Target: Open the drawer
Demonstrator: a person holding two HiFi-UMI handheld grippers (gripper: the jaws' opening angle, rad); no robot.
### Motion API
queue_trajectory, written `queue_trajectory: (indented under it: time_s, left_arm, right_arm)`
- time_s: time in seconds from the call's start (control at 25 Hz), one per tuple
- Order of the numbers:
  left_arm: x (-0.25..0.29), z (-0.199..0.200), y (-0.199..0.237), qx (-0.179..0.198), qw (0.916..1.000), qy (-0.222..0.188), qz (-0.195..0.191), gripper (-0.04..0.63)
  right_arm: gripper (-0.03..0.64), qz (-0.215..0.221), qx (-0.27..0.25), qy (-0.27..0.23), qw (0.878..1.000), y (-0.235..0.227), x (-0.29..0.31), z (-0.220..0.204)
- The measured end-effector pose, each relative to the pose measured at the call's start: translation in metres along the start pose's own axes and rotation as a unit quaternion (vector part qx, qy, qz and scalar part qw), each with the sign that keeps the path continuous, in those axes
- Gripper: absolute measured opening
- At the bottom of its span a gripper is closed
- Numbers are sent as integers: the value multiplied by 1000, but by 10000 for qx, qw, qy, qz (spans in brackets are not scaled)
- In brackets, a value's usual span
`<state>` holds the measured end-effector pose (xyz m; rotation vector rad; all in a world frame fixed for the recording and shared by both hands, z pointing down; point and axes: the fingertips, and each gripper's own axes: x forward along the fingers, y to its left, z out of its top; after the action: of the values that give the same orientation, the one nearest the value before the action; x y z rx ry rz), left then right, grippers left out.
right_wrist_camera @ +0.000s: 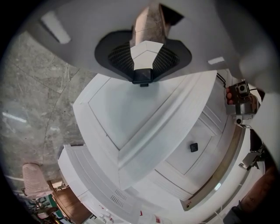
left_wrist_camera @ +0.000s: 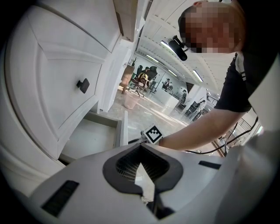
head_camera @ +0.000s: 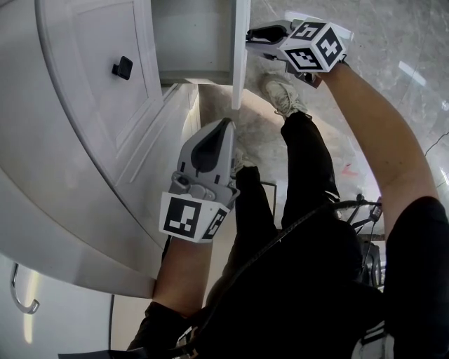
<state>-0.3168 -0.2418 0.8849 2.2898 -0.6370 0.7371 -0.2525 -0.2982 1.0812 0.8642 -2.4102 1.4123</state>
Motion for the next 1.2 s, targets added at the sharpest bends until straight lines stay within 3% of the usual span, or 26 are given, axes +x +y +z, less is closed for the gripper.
queue_trajectory:
  time_s: [0.8, 1.2]
  left_arm:
    - [-1, 4, -3, 86, 9999, -71, -30, -9]
    - [-3, 6, -3, 129, 9998, -117, -43, -9]
  right_arm:
    - [127, -77, 212, -35, 9997, -10, -43, -26]
    - [126, -85, 528, -287, 9982, -8, -44, -28]
